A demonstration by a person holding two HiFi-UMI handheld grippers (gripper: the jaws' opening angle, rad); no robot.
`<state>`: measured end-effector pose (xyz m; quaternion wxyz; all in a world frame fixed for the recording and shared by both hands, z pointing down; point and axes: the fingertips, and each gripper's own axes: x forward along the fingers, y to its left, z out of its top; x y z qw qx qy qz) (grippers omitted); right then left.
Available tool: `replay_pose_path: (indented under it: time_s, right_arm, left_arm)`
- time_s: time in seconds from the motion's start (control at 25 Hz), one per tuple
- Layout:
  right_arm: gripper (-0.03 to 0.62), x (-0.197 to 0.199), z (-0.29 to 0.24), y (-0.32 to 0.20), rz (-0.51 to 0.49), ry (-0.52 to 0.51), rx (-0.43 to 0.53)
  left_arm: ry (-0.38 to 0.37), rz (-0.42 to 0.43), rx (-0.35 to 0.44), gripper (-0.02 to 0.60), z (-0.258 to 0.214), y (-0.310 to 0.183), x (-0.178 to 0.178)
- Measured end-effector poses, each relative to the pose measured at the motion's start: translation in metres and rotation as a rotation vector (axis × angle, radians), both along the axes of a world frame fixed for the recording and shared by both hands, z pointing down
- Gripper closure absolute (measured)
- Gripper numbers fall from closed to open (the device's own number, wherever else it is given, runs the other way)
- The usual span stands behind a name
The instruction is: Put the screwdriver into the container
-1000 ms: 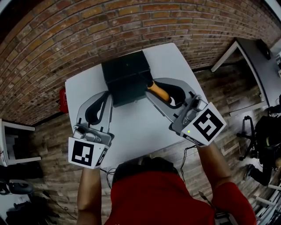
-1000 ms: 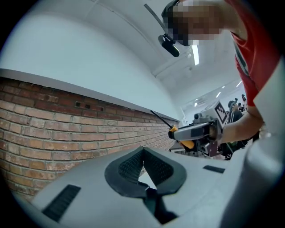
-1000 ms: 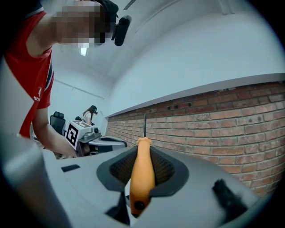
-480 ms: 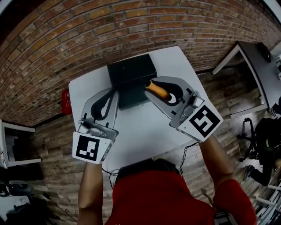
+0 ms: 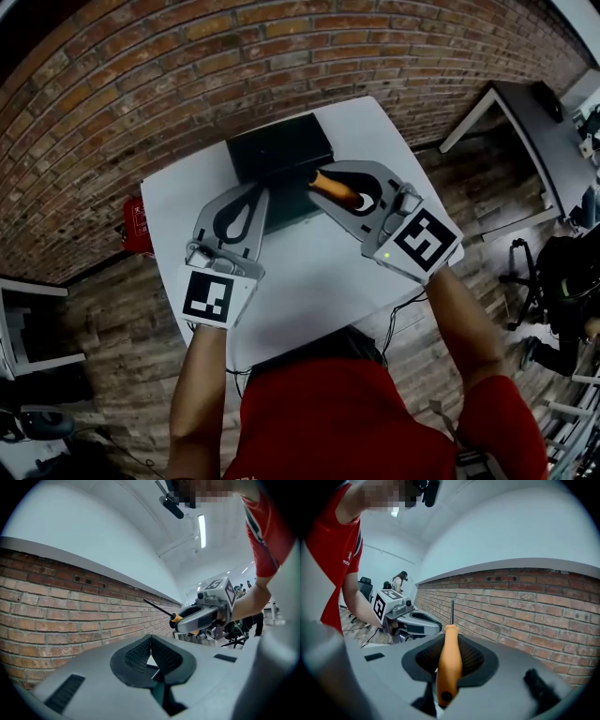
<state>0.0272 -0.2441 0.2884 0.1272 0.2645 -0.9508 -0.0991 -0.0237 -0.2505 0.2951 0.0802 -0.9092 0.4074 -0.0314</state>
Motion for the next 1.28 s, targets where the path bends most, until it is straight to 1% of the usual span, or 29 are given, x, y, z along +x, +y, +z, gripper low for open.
replay_pose_path:
  time_s: [0.16,0.36,0.48,0.64,1.04,1.28]
  right_arm:
    - [0.497,0.001,0.015,-0.006,0.001,0.054,-0.001]
    - [0.499,0.004,0.034,-0.018,-0.01,0.112,-0.027]
    - [0.499,0.005,0.045,-0.029,-0.027,0.145,-0.041]
    - [0.499,0.007,0.063,-0.044,-0.068,0.214,-0.05]
    - [0.497,0.01,0.128,-0.069,-0.158,0.384,-0.087]
    - [0.497,0.012,0.165,-0.083,-0.189,0.47,-0.12]
  left_arm:
    - [-0.004,0.025,-0.016,0.568,0.012,-0.004,0.004]
    - [-0.01,0.018,-0.04,0.568,0.026,-0.012,0.004]
    - [-0.012,-0.004,-0.048,0.568,0.033,-0.02,0.002]
    - [-0.019,-0.038,-0.075,0.568,0.048,-0.03,0.001]
    - [-0.037,-0.082,-0.128,0.568,0.091,-0.044,0.004]
    - [-0.031,-0.107,-0.153,0.568,0.112,-0.051,0.007]
